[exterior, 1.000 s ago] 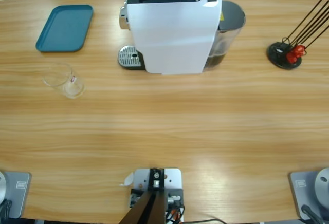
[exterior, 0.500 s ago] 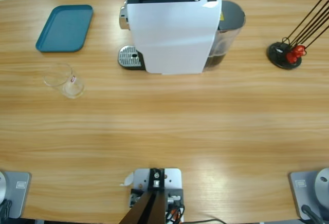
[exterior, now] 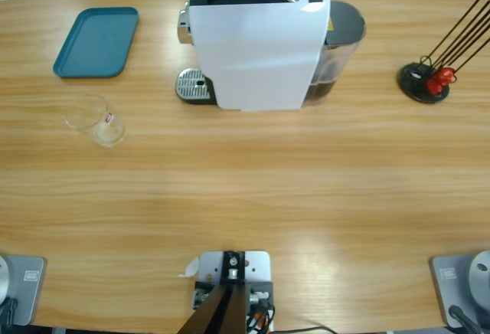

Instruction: Pour coffee

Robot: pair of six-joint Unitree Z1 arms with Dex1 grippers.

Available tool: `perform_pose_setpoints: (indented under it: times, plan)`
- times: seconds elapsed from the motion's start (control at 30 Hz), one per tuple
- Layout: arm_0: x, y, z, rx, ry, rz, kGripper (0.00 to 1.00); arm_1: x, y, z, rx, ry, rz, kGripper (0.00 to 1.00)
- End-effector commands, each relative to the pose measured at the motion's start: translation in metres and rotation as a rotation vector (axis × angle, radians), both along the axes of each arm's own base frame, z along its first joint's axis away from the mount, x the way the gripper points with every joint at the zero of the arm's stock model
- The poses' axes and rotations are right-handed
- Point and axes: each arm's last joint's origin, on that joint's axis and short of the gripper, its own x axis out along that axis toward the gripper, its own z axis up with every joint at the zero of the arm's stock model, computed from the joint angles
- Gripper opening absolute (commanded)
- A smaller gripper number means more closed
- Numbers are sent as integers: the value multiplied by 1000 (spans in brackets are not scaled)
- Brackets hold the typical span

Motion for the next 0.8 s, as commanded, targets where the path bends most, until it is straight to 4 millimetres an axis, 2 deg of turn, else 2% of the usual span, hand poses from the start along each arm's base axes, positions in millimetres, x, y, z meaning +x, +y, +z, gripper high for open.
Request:
perform_pose_setpoints:
  times: [0.03,0.33,0.8]
  plan:
    - [1,-4,-16,53,47,-34,991,-7,44,-72,-125,140,91,0]
    - [0,-3,-17,55,47,-32,991,-2,51,-94,-165,163,104,0]
    - [1,-4,-20,61,54,-32,991,15,46,-114,-217,181,74,0]
